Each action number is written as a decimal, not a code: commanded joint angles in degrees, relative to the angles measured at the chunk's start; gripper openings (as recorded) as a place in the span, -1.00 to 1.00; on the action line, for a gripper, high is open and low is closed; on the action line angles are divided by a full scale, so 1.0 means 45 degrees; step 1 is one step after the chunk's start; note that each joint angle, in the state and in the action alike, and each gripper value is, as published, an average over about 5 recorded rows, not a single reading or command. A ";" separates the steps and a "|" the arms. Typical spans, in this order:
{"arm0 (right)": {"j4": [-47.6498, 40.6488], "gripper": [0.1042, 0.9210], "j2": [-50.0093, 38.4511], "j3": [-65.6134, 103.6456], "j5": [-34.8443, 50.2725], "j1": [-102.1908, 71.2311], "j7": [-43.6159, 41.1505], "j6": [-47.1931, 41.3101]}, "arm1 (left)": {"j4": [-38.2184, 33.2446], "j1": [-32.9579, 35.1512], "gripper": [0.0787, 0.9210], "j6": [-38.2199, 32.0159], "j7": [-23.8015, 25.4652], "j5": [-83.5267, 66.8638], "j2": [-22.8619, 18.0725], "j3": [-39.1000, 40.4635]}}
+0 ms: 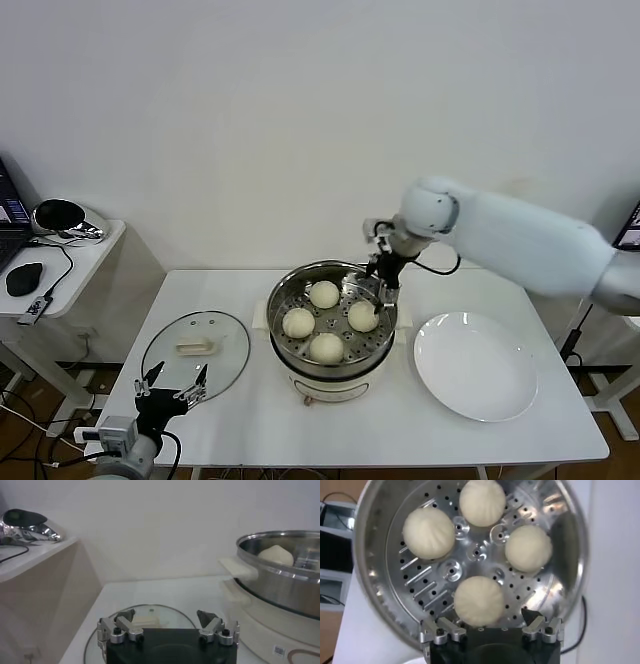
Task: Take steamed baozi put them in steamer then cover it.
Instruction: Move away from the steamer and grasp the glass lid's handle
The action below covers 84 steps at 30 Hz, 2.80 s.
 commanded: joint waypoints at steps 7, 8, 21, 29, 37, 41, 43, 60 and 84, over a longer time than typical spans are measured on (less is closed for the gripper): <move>0.4344 0.76 -0.5724 1.0068 0.4238 -0.7884 0.9718 0.2456 | 0.0294 -0.0256 0.77 -0.0890 -0.0035 -0.0495 -0.0056 0.0326; 0.4582 0.76 -0.5741 1.1879 0.4326 -0.9699 1.0359 0.2589 | 0.0368 -0.0274 0.77 -0.0951 -0.0067 -0.0507 -0.0056 0.0381; 0.5426 0.76 0.1031 2.2598 0.3648 -2.1233 1.3406 0.6232 | 0.1042 -0.0661 0.77 -0.1433 -0.0015 -0.0246 -0.0348 0.0423; 0.5350 0.76 0.4417 2.3289 0.3221 -2.4193 1.3472 0.7360 | 0.1666 -0.1066 0.77 -0.1854 -0.0076 0.0506 -0.0176 0.0381; 0.5376 0.76 0.5188 2.3697 0.3157 -2.4971 1.3559 0.6890 | 0.2936 -0.1646 0.77 -0.5463 -0.1785 0.8054 0.0271 0.0712; 0.5540 0.76 0.5161 2.3721 0.3103 -2.4957 1.3533 0.6790 | 0.4292 -0.1663 0.77 -0.7968 -0.4036 1.4548 0.0977 0.0905; 0.5640 0.76 0.5163 2.3727 0.3097 -2.4966 1.3510 0.6775 | 0.4922 -0.1579 0.77 -0.7833 -0.5147 1.5387 0.1592 0.1216; 0.5955 0.76 0.5352 2.3710 0.2803 -2.5182 1.3405 0.6857 | 0.7234 -0.2115 0.77 -0.7260 -0.5822 1.7912 0.2876 0.1757; 0.5649 0.76 0.5622 2.3555 0.2589 -2.4931 1.3444 0.6924 | 0.8421 -0.3567 0.77 -0.5825 -0.5014 1.6969 0.2339 0.2008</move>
